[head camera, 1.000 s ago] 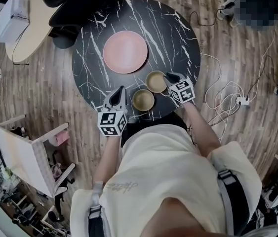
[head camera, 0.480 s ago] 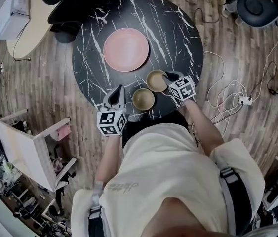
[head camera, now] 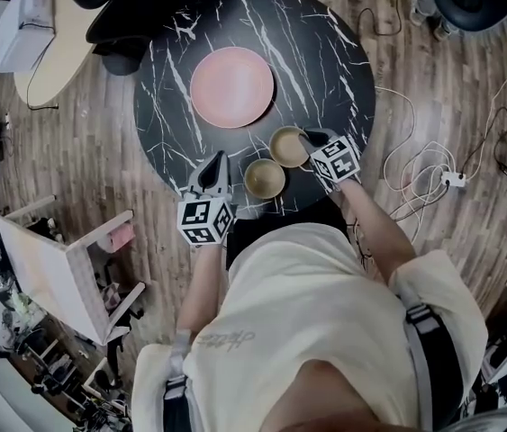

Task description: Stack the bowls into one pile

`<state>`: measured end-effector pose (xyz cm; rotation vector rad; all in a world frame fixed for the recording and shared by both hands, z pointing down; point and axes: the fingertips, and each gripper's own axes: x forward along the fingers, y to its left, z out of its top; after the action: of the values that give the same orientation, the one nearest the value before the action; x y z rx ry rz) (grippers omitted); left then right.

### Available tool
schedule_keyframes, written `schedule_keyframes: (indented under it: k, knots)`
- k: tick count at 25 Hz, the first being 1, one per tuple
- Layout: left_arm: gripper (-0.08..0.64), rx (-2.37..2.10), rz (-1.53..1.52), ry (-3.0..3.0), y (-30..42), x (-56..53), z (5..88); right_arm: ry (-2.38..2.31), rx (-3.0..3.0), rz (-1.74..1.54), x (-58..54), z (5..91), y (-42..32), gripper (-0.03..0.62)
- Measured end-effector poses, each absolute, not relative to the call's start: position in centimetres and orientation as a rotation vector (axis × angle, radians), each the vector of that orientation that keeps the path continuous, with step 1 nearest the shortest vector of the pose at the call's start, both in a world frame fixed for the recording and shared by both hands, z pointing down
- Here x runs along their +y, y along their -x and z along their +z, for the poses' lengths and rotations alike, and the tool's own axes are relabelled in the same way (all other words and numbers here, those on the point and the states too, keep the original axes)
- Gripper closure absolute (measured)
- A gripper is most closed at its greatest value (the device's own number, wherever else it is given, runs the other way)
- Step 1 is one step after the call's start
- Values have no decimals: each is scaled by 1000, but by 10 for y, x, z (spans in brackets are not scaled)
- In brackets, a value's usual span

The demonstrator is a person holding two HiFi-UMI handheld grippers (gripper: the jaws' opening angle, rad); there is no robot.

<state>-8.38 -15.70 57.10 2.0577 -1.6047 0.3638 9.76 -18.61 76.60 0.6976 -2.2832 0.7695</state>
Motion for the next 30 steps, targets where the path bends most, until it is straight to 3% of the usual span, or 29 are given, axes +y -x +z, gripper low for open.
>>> schedule_keyframes:
  k: [30]
  knots:
    - [540,-1504,210,-2183,113,-134,563,-964,-2202,648,-159,706,-128,568]
